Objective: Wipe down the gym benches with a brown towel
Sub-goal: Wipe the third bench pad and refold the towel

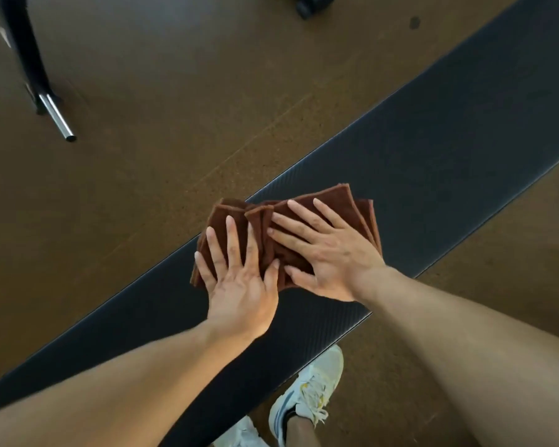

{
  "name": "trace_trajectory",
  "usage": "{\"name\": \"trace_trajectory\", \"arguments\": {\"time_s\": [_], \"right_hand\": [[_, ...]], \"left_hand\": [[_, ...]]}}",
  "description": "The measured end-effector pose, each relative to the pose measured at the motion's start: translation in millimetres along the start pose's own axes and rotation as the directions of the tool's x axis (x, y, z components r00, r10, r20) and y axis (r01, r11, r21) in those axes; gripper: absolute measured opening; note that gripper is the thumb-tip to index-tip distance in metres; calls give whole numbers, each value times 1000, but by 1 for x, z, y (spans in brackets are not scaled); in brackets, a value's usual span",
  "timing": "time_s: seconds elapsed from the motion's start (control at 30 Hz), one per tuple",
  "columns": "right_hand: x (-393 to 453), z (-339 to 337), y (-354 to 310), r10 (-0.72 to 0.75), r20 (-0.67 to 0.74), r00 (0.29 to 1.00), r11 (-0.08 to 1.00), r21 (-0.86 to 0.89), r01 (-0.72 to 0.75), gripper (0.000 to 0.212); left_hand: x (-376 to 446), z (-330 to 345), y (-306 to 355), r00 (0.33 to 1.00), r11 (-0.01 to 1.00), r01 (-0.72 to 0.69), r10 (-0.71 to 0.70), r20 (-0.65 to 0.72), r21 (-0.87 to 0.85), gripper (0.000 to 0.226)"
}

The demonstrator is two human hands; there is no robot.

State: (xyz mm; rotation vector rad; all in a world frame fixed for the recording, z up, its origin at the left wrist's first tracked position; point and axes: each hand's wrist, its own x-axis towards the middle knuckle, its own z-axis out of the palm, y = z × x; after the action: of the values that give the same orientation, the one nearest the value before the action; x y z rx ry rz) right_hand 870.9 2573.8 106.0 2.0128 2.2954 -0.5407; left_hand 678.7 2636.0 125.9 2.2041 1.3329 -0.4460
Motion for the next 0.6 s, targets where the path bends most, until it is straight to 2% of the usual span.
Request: {"name": "trace_trajectory", "arguments": {"time_s": [0.1, 0.17, 0.2, 0.27, 0.33, 0.37, 0.43, 0.6], "right_hand": [[3, -14, 43, 189, -30, 981, 982, 9, -189, 67], [-4, -19, 70, 382, -77, 921, 924, 32, -380, 69], [-9, -19, 80, 489, -104, 866, 873, 62, -485, 70], [-19, -18, 88, 699, -135, 702, 715, 170, -679, 69], [-19, -16, 89, 825, -132, 550, 563, 274, -779, 67], [-18, -16, 89, 850, -131, 510, 524, 306, -795, 66], [-13, -17, 89, 859, -155, 488, 511, 329, -794, 65], [-9, -20, 89, 833, -146, 534, 552, 292, -781, 64]], "left_hand": [[46, -14, 39, 998, 998, -46, 47, -39, 38, 71], [81, -26, 69, 994, 990, -107, 110, -28, 87, 70], [99, -31, 88, 991, 985, -134, 135, -2, 110, 69], [130, -42, 132, 983, 975, -175, 166, 80, 133, 69], [154, -47, 168, 963, 953, -252, 230, 140, 167, 69], [163, -48, 179, 951, 937, -294, 266, 159, 190, 70], [175, -53, 184, 926, 902, -364, 323, 196, 233, 70], [177, -62, 167, 885, 861, -458, 420, 201, 222, 70]]}}
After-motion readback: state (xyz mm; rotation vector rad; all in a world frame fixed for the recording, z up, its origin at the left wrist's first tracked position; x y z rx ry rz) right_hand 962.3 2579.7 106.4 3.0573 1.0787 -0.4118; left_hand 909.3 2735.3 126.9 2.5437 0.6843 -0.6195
